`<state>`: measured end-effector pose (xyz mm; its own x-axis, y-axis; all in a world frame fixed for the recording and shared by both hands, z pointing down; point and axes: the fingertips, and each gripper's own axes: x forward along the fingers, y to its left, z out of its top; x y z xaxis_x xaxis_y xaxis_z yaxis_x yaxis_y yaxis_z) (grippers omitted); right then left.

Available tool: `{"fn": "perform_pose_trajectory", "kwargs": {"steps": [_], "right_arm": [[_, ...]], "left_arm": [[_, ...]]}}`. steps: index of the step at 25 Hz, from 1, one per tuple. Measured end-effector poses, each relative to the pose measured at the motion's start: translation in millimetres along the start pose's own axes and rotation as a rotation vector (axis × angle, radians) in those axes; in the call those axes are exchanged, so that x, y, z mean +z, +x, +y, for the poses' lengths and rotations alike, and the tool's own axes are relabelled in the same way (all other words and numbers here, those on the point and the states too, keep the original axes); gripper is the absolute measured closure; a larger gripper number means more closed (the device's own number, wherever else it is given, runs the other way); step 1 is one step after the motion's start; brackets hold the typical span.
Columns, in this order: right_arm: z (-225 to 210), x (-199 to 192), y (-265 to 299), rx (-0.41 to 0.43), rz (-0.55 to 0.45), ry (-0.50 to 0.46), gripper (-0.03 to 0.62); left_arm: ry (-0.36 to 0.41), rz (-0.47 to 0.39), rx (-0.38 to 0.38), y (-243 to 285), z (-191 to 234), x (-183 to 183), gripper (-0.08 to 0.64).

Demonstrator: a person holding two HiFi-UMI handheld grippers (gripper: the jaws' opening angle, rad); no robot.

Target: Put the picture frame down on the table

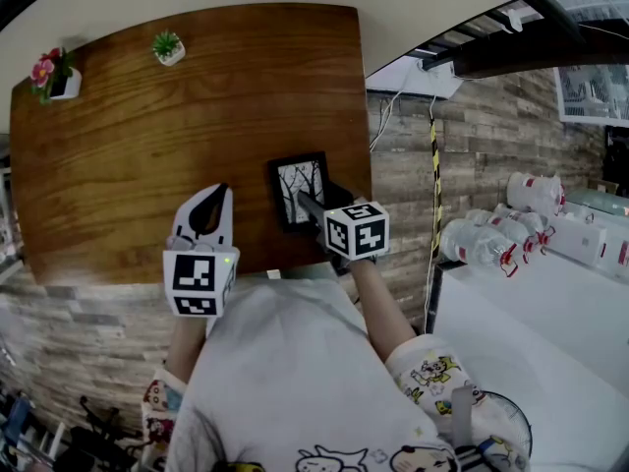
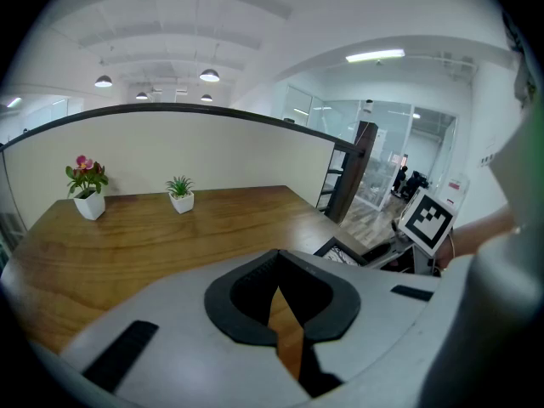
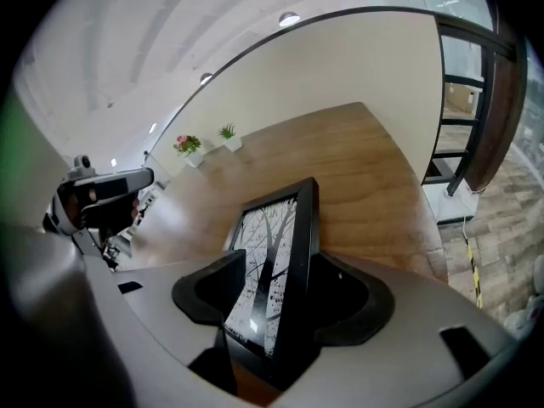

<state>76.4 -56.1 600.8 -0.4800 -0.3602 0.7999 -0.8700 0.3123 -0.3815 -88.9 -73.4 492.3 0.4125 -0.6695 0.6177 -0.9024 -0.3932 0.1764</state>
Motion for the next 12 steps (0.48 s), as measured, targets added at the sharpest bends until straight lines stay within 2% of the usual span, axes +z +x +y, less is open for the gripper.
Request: {"fn": "perform_pose_trajectory", "kwargs": {"steps": [12], "right_arm": [[-2.6,-1.8,0.7,-0.019,0.003,-0.008,0.359]], "left_arm": [[-0.004,-0.004,0.0,-1.1,1.6,-1.9,0.557]]}}
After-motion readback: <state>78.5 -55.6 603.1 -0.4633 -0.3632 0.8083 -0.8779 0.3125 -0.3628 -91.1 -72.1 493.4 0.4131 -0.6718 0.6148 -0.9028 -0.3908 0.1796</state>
